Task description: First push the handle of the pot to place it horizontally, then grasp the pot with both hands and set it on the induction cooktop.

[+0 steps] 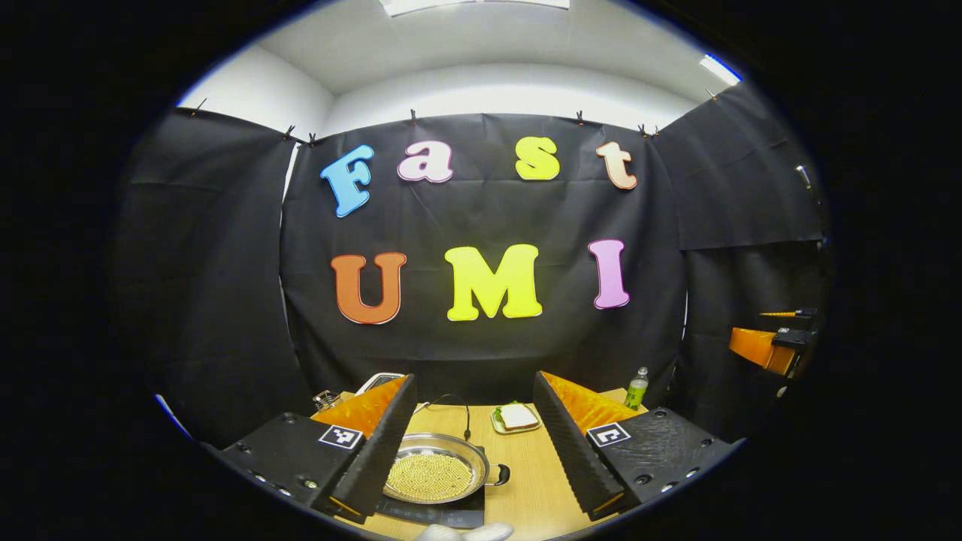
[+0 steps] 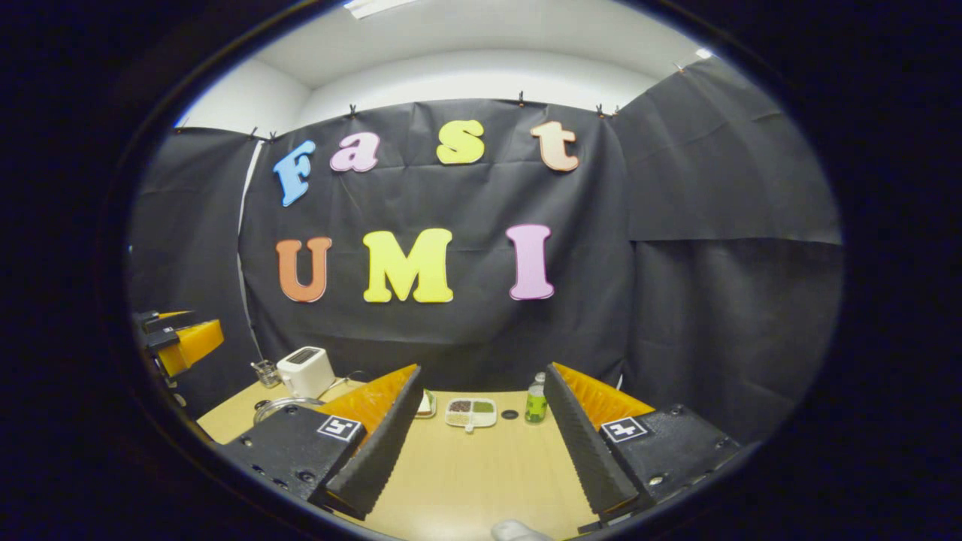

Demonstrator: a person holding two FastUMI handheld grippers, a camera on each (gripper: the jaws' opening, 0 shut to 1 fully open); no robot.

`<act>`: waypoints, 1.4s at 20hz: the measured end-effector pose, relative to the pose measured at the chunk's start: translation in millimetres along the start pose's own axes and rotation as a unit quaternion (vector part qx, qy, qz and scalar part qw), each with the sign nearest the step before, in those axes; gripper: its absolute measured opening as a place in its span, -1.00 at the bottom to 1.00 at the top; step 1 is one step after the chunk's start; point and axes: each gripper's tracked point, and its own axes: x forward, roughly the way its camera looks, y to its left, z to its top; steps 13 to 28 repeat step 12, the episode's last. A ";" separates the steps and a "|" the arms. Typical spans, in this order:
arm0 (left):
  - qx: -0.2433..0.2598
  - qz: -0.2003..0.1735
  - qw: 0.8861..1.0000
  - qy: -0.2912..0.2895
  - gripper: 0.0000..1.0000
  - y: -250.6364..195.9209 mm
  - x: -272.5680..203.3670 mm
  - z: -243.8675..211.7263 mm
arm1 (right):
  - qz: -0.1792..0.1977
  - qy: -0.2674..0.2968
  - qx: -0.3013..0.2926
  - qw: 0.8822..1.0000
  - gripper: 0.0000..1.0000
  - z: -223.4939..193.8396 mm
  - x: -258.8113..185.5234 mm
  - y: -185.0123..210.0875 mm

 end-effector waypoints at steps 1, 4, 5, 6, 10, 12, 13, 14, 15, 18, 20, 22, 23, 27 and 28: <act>-0.001 0.000 1.000 0.000 0.85 -3.5 -1.7 0.8 | 0.001 -0.001 -0.001 1.000 1.00 1.6 -1.4 -2.9; 0.001 0.002 1.000 0.000 0.85 -11.7 -5.0 2.3 | -0.001 -0.005 -0.003 1.000 1.00 3.2 -4.5 -11.8; -0.001 0.003 1.000 0.003 0.85 -13.9 -5.8 0.6 | 0.000 -0.004 -0.004 1.000 1.00 2.6 -4.7 -13.8; -0.002 0.005 1.000 0.004 0.85 -14.7 -6.1 0.1 | 0.001 -0.005 -0.006 1.000 1.00 3.0 -5.6 -15.2; -0.001 0.010 1.000 0.007 0.85 -17.7 -8.2 0.7 | 0.001 -0.001 -0.008 1.000 1.00 0.0 -9.4 -23.0; 0.001 0.010 1.000 0.008 0.85 -21.1 -9.9 0.1 | 0.000 -0.001 -0.003 1.000 1.00 0.4 -8.7 -27.8; 0.001 0.010 1.000 0.008 0.85 -21.1 -9.9 0.1 | 0.000 -0.001 -0.003 1.000 1.00 0.4 -8.7 -27.8; 0.001 0.010 1.000 0.008 0.85 -21.1 -9.9 0.1 | 0.000 -0.001 -0.003 1.000 1.00 0.4 -8.7 -27.8; 0.001 0.010 1.000 0.008 0.85 -21.1 -9.9 0.1 | 0.000 -0.001 -0.003 1.000 1.00 0.4 -8.7 -27.8; 0.001 0.010 1.000 0.008 0.85 -21.1 -9.9 0.1 | 0.000 -0.001 -0.003 1.000 1.00 0.4 -8.7 -27.8; 0.001 0.010 1.000 0.008 0.85 -21.1 -9.9 0.1 | 0.000 -0.001 -0.003 1.000 1.00 0.4 -8.7 -27.8; 0.001 0.010 1.000 0.008 0.85 -21.1 -9.9 0.1 | 0.000 -0.001 -0.003 1.000 1.00 0.4 -8.7 -27.8; 0.001 0.010 1.000 0.008 0.85 -21.1 -9.9 0.1 | 0.000 -0.001 -0.003 1.000 1.00 0.4 -8.7 -27.8; 0.001 0.010 1.000 0.008 0.85 -21.1 -9.9 0.1 | 0.000 -0.001 -0.003 1.000 1.00 0.4 -8.7 -27.8; 0.001 0.010 1.000 0.008 0.85 -21.1 -9.9 0.1 | 0.000 -0.001 -0.003 1.000 1.00 0.4 -8.7 -27.8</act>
